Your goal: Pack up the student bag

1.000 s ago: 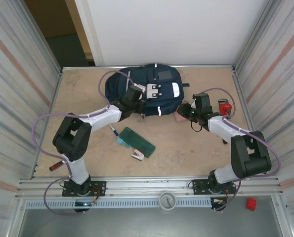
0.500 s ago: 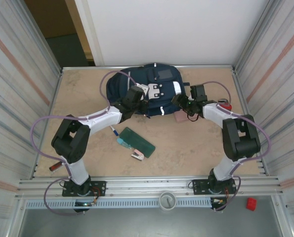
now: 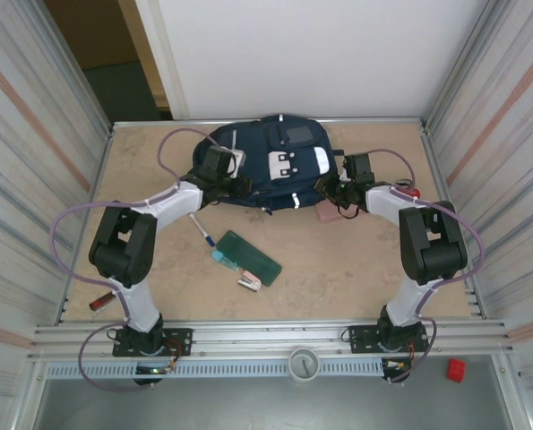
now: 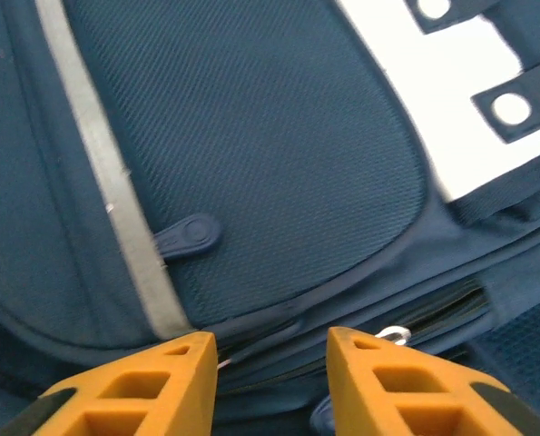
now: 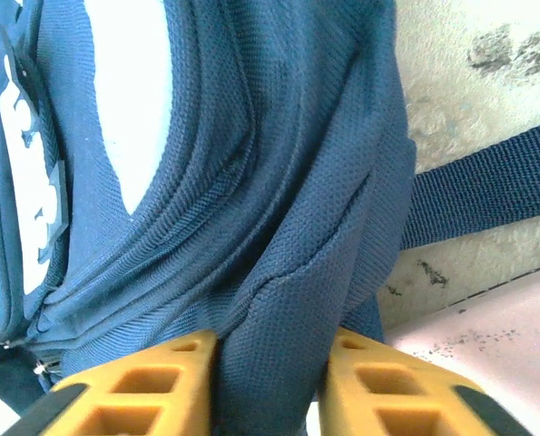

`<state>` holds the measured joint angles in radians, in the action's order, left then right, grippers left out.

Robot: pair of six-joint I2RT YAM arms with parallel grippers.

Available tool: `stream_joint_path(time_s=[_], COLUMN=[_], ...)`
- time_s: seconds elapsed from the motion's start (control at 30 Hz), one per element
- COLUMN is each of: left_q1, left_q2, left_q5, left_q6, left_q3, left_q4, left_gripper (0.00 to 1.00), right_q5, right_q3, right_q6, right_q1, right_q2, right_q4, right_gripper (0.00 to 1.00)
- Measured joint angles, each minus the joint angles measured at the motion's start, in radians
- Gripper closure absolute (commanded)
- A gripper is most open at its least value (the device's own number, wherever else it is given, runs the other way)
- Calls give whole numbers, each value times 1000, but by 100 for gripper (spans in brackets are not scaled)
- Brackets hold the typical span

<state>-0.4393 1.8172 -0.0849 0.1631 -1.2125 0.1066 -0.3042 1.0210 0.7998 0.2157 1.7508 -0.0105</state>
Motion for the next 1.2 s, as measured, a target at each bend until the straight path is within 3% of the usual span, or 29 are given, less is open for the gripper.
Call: stream_joint_path(time_s=[0.2,0.67,0.9,1.2], left_q1=[21,18,-2,-26], left_q2=[49,84,129,175], left_q5=[-83,-188,-196,-191], left_q6=[-21,-112,-123,-160], left_q3=[-13,-62,-173,-188], left_q4=[58,193,220,256], left_gripper=[58,62,61,59], right_q5=[-3,-4,-4,-7], right_q3=[0,0,0,0], right_q6=[-45,-76,-76,-79], right_q1=[1,6,6,6], right_q2=[-1,2,8,10], right_q4=[-6,-8,-5,-5], right_gripper=[89,90,91,91])
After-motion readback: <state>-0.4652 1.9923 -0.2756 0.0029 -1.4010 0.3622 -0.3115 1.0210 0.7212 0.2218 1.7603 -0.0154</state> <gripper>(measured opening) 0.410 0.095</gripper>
